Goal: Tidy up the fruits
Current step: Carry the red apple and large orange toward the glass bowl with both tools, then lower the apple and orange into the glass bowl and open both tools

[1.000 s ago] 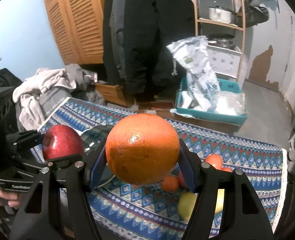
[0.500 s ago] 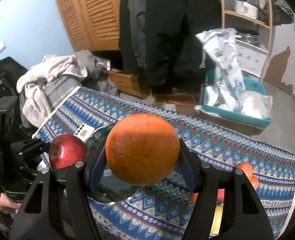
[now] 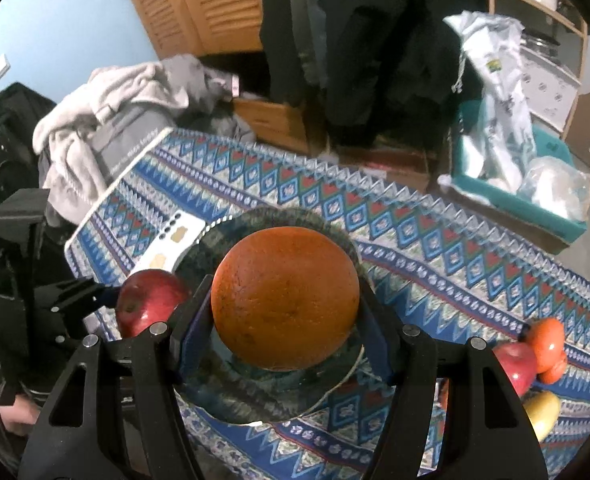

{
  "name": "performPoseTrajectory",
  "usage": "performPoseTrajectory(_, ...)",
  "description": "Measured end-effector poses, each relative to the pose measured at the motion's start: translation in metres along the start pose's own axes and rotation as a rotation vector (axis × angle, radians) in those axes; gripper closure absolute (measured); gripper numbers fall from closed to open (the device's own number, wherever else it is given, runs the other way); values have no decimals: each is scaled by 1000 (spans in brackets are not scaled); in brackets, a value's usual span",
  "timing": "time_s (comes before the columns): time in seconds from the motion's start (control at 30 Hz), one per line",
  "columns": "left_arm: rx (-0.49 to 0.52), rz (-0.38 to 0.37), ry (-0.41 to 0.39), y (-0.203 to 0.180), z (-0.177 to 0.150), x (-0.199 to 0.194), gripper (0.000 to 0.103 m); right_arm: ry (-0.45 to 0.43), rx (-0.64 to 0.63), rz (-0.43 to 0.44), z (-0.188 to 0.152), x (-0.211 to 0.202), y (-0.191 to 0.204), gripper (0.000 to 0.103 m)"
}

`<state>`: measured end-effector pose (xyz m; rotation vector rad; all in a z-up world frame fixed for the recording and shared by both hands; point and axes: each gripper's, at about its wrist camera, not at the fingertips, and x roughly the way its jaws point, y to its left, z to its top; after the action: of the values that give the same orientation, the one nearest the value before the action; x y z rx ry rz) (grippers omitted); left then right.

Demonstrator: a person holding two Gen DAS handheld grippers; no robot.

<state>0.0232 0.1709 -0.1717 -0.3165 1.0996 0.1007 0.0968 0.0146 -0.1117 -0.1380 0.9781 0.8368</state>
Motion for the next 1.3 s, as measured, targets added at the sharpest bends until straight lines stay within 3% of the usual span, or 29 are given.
performPoseTrajectory(0.63, -31, 62, 196, 12, -27, 58, 31, 178, 39, 38, -36, 52, -7, 37)
performPoseTrajectory(1.13, -1, 92, 182, 4, -21, 50, 27, 232, 65, 39, -45, 66, -13, 35)
performPoseTrajectory(1.3, 11, 96, 171, 7, -21, 40, 26, 223, 127, 88, -43, 65, -20, 34)
